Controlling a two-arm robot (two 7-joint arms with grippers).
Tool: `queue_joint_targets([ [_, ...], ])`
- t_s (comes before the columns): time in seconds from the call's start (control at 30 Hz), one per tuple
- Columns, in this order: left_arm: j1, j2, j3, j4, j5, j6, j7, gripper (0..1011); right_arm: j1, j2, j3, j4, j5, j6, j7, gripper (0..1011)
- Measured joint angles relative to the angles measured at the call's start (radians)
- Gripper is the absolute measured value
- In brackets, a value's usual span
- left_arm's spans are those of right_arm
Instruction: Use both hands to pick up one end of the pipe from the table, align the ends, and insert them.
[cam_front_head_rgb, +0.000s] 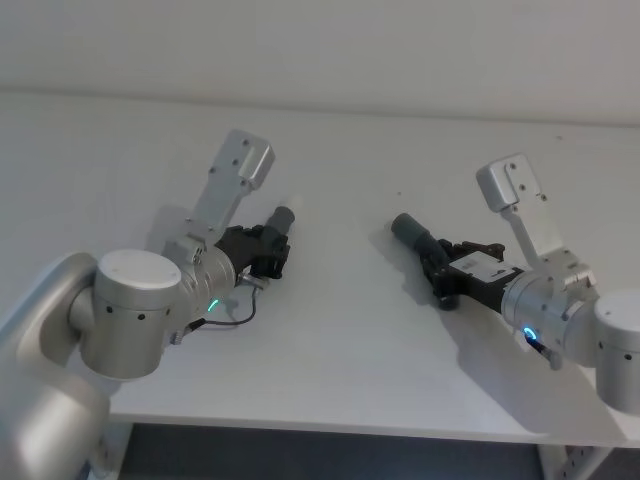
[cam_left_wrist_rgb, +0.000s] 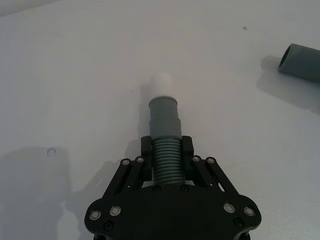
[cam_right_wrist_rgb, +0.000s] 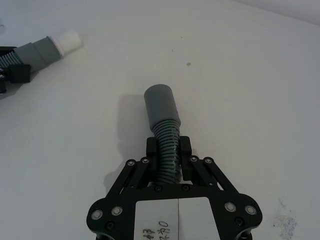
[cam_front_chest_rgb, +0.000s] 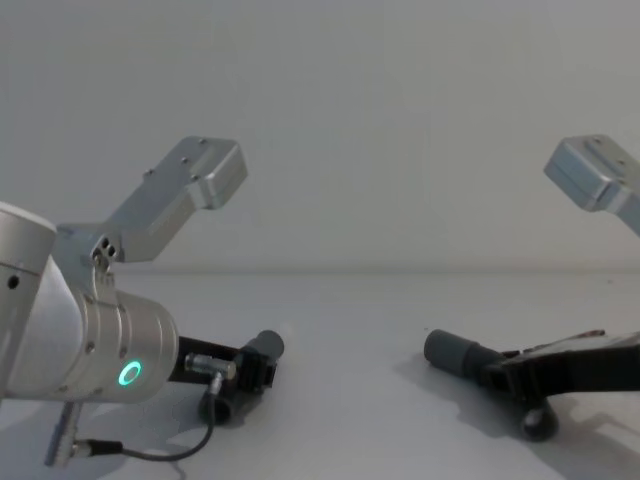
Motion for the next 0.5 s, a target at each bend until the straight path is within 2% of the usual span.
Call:
queue_joint_targets([
  [0.3, -0.002, 0.001, 0.003, 0.000, 0.004, 0.000, -0.001, 331, 0.000, 0.000, 0.001, 0.000, 0.000, -0.001, 0.002, 252],
  [0.5, -0.012, 0.015, 0.021, 0.001, 0.020, -0.002, -0.014, 331, -0.007, 0.005, 0.006, -0.005, 0.000, -0.039, 0.013, 252],
])
